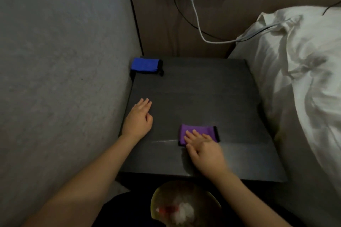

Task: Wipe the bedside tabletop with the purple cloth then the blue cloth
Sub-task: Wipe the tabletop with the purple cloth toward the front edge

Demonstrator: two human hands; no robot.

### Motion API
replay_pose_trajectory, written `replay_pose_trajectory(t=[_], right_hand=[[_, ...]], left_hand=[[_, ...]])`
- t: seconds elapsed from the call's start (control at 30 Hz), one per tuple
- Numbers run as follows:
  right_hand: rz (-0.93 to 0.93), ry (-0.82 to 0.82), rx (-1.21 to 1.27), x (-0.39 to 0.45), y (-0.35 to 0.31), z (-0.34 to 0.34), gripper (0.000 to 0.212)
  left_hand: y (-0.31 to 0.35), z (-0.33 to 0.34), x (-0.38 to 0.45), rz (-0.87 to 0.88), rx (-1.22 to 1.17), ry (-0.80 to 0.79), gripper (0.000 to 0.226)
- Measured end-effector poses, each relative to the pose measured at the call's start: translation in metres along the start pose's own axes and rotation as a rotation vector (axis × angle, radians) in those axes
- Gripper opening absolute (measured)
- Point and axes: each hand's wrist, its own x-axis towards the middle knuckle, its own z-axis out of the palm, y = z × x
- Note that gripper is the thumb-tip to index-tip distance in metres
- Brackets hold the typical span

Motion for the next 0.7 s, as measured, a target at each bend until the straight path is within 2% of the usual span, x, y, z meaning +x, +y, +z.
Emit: replay_pose_trajectory(t=[0.17, 0.33, 0.57, 0.7], right_hand=[[-0.143, -0.062, 0.013, 0.011, -0.056, 0.022, 0.043], [-0.240, -0.110, 0.018, 0.021, -0.098, 0.037, 0.041], [-0.355, -0.196, 0.048, 0.027, -0.133, 0.055, 0.050], [-0.326, -0.159, 0.108, 0.017, -0.121, 0.051, 0.041]], left_hand=[[-0.006, -0.007, -0.001, -0.039, -0.157, -0.050, 0.048], [-0.010, -0.023, 0.014, -0.122, -0.303, -0.140, 0.035], [-0.011, -0.022, 0.019, -0.149, -0.283, -0.137, 0.031], [-0.009, -0.021, 0.010, -0.095, -0.231, -0.105, 0.038]])
